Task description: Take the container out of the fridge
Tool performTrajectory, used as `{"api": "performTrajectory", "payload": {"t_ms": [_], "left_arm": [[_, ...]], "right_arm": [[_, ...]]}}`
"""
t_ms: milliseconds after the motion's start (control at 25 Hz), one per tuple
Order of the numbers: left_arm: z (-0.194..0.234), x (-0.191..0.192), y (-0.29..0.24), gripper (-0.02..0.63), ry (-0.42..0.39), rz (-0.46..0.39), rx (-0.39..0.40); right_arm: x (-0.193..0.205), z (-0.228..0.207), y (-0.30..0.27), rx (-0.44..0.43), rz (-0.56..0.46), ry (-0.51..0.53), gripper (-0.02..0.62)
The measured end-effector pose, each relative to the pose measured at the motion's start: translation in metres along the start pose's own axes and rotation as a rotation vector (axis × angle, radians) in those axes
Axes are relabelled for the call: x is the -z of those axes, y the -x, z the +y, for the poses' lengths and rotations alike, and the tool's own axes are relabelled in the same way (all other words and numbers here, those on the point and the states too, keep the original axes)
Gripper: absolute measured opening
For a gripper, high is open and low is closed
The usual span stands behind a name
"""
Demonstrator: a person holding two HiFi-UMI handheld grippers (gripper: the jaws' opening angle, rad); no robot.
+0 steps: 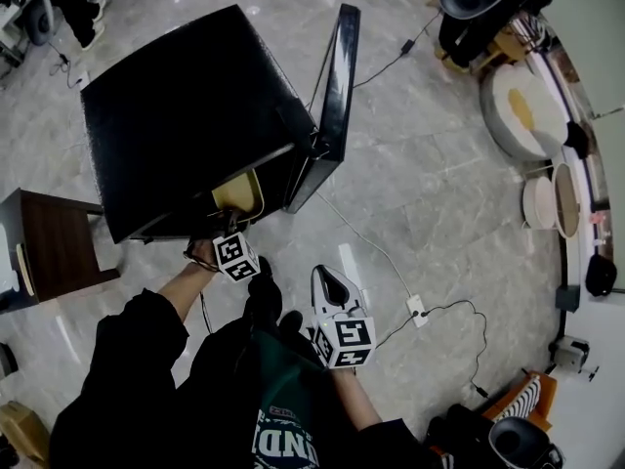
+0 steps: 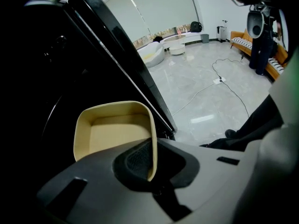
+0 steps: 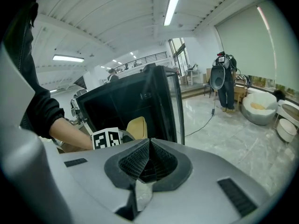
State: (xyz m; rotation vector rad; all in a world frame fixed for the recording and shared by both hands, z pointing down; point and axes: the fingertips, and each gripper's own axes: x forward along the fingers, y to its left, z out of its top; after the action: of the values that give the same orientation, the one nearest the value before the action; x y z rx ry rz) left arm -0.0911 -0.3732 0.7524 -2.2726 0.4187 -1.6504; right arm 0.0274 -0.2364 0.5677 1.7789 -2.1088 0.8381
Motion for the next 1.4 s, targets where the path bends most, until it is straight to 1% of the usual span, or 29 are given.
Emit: {"api": "performTrajectory", "payload": {"t_ms": [160, 440, 760, 920, 1000, 1280, 1400], "left_arm": [[-0.012, -0.006, 0.022, 0.017, -0.005, -0.018, -0.013], [-0.047, -0.006, 0.052, 0.017, 0.013, -0.029, 0.005], [-0.082, -0.034, 0.093, 0.017, 0.021, -0.074, 0.032], [-0.094, -0.047, 0.116, 0.017, 0.017, -0.099, 0.026], [-0.101, -0.05, 0.126, 0.017, 0.012, -0.1, 0.034], [-0.137, -0.048, 0.149, 0.017, 0.0, -0.057, 0.106], [-0.146, -0.05, 0.156, 0.017, -0.003, -0.064, 0.102]], "right_arm": [[0.004, 0.006, 0.012, -0.023, -0.012, 0.012, 0.035], [0.018, 0.016, 0.041, -0.044, -0.034, 0.021, 0.035], [0.032, 0.016, 0.079, -0.032, -0.057, 0.029, 0.035], [0.036, 0.019, 0.096, -0.036, -0.076, 0.034, 0.035], [0.039, 0.021, 0.103, -0.039, -0.082, 0.037, 0.035], [0.048, 0.026, 0.124, -0.046, -0.099, 0.043, 0.035], [0.05, 0.026, 0.13, -0.047, -0.112, 0.042, 0.035]]}}
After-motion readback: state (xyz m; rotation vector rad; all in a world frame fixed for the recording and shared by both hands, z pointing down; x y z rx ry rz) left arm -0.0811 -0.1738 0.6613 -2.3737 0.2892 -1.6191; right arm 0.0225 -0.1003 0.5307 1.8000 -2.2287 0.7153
